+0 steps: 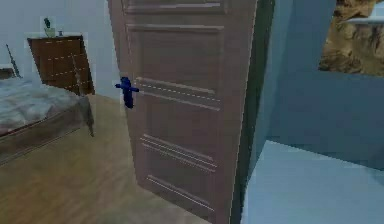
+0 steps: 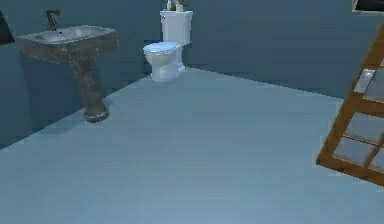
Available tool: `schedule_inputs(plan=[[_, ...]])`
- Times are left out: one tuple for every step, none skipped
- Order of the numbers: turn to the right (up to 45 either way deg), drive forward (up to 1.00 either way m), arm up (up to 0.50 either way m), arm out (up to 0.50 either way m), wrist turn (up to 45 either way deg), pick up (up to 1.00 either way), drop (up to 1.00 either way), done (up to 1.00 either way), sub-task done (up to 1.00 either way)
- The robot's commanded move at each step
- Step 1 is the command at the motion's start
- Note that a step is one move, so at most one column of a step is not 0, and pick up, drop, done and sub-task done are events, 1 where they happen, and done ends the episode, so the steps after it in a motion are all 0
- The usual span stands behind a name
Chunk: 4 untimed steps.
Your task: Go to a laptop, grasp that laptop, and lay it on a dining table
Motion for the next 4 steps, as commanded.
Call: schedule_inputs(plan=[[45.0,0.00,0.00,0.00,0.0,0.00,0.00,0.00,0.00],[45.0,0.00,0.00,0.00,0.0,0.00,0.00,0.00,0.00],[21.0,0.00,0.00,0.00,0.0,0.00,0.00,0.00,0.00],[0.0,1.00,0.00,0.00,0.0,0.00,0.00,0.00,0.00]])
